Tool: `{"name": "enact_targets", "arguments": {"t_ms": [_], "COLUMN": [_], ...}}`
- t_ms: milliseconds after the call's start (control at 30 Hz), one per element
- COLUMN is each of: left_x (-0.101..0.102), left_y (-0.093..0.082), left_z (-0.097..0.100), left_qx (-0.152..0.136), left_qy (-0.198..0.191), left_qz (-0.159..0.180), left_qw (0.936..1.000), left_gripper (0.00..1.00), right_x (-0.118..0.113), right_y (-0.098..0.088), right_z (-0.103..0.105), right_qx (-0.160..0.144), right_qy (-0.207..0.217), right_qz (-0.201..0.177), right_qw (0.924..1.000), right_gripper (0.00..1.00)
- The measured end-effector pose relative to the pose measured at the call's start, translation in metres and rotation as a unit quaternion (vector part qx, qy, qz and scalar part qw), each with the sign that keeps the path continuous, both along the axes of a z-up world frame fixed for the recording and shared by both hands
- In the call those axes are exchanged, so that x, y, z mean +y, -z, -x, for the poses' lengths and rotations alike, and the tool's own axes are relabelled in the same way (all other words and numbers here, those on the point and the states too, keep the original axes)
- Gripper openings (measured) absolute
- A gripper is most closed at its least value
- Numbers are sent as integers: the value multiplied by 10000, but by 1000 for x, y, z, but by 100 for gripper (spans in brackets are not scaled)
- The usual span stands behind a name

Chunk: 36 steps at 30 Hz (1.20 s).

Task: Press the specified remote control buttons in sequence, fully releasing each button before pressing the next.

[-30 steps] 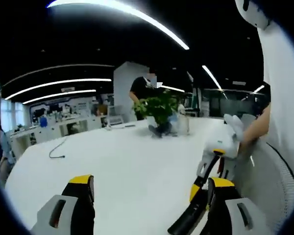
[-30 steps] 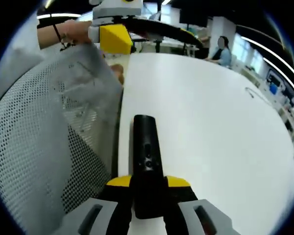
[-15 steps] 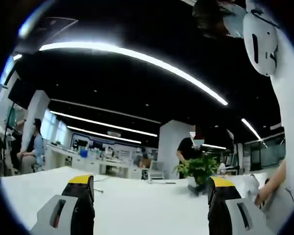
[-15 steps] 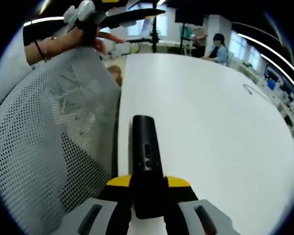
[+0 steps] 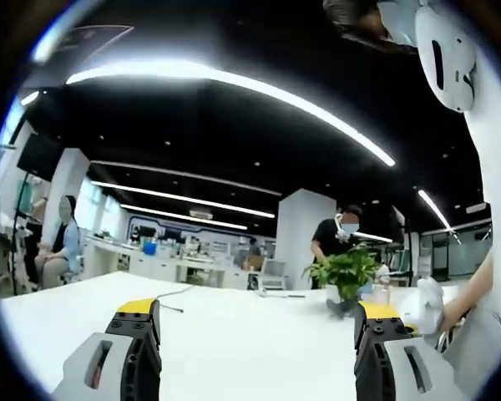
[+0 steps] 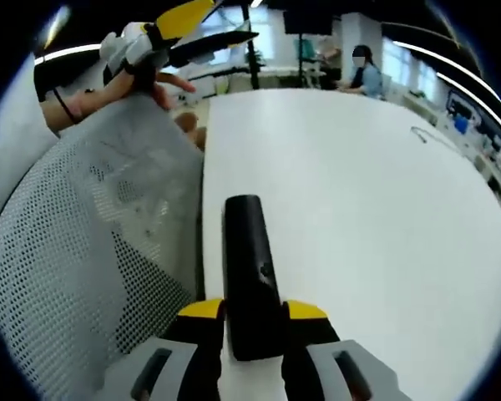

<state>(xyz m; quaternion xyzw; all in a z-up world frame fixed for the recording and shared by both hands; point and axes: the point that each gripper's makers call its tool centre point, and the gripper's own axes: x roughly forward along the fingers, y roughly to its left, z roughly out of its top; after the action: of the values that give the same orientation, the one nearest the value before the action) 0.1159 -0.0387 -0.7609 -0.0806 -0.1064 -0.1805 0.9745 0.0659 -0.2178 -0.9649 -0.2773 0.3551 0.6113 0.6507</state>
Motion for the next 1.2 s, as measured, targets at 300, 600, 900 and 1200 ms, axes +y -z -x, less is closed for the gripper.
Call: {"name": "enact_targets", "arguments": {"t_ms": [300, 600, 900, 1200], "left_x": [-2, -4, -4, -5], "left_y": [3, 10, 12, 17], "left_z": [0, -4, -5, -7], "left_qx": [38, 216, 269, 425], "left_qy": [-21, -18, -5, 29], "left_qz": [-185, -298, -266, -275], "left_qw": [9998, 9993, 9993, 9987], "left_gripper": [100, 100, 100, 99], "right_x": [-1, -6, -8, -12], "right_y": [-1, 0, 1, 3], "right_z": [-3, -24, -46, -70], "right_qx": [183, 23, 3, -130], "right_qy": [-192, -338, -426, -524], "right_qz": [54, 263, 429, 636], "right_qw": [9996, 9991, 9982, 9965], "right_gripper": [21, 21, 21, 21]}}
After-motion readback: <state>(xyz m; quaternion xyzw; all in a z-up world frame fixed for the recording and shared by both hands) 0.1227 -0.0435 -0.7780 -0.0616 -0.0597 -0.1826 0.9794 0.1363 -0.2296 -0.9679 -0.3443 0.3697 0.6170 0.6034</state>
